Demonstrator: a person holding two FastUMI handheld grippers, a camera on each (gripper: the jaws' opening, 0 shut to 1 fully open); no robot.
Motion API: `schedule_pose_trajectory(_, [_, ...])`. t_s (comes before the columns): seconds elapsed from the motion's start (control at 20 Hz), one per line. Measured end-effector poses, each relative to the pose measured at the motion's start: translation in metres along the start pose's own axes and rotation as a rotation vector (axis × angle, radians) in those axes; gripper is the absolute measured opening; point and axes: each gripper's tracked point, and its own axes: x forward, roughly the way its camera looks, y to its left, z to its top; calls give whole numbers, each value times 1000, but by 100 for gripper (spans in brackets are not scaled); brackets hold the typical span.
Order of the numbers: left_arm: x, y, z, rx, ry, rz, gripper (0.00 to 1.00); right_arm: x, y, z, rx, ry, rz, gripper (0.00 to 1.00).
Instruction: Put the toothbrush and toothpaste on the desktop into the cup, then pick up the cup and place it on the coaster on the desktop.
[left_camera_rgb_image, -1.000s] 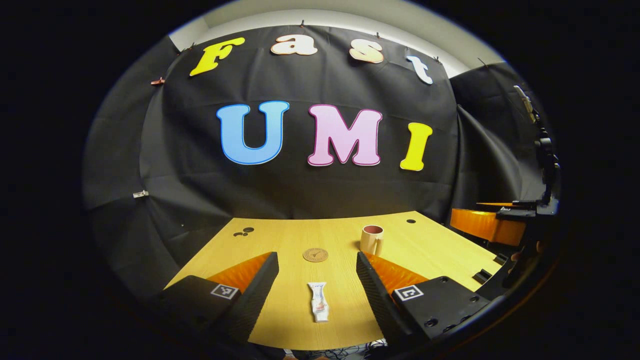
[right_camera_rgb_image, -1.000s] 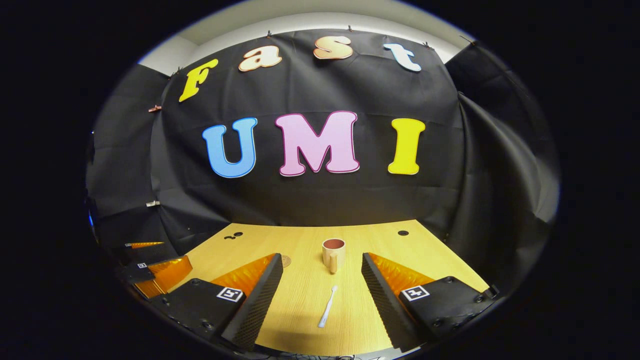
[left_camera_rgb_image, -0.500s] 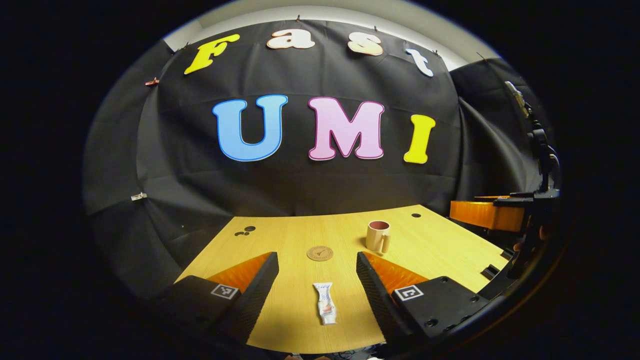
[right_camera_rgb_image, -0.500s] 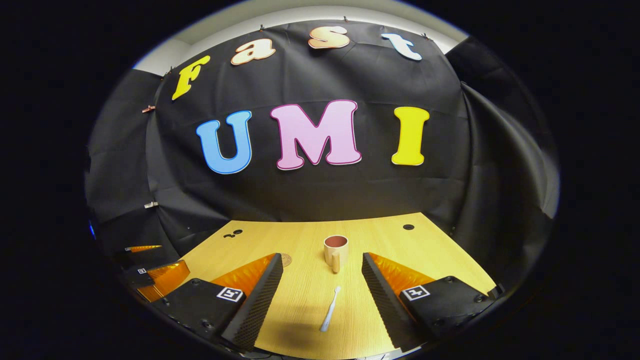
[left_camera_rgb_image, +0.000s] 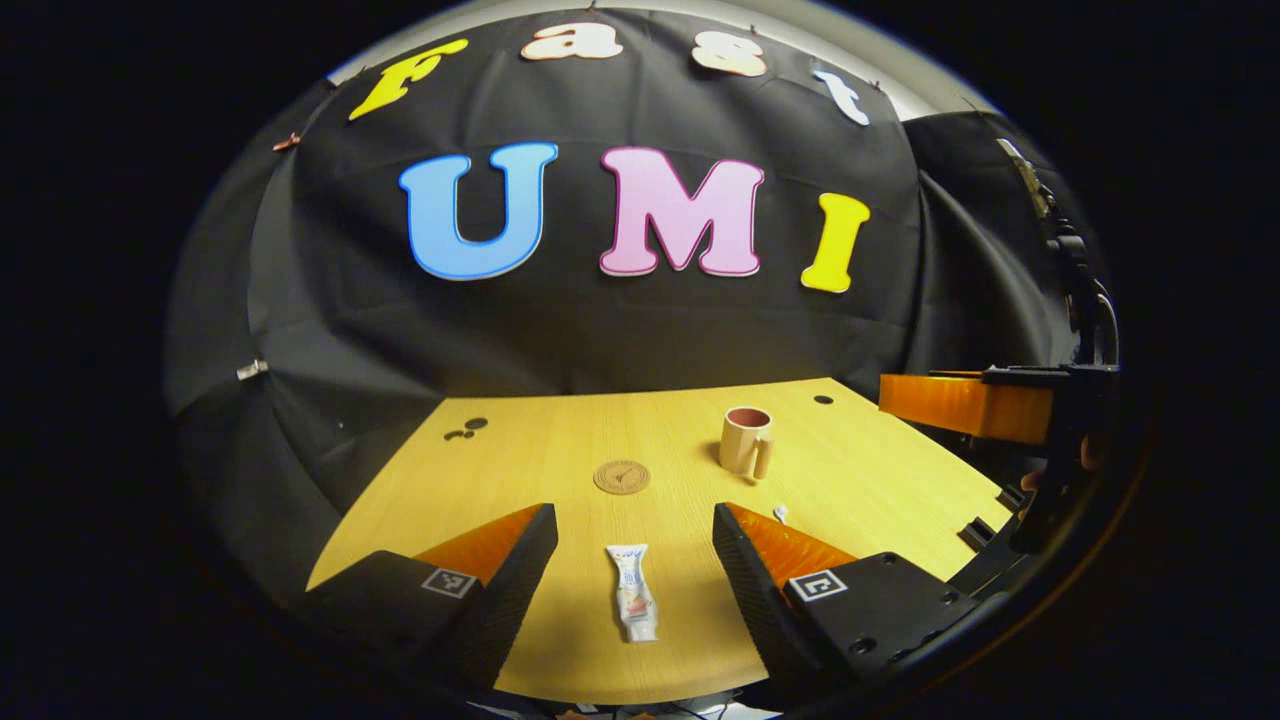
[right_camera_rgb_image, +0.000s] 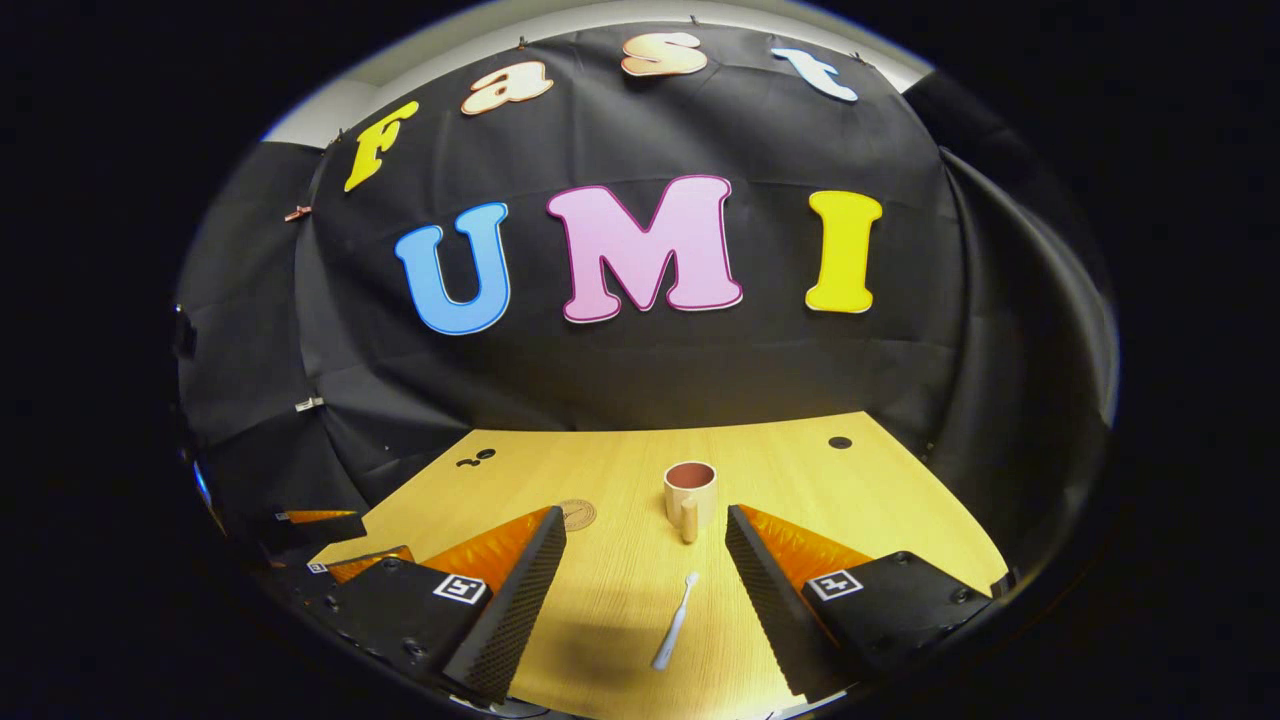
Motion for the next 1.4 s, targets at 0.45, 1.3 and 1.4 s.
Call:
schedule_pose_trajectory(0.45, [65,18,-99,-60,314,49,98,43,-21,-9,-5,80,47,99])
schedule_pose_trajectory(1.3, [136,20,-181,-72,659,85,81,84,-50,-77,54,321,107,98])
schedule_pose_trajectory(1.4, [136,19,-184,-47,685,78,76,81,-52,-93,59,376,109,99])
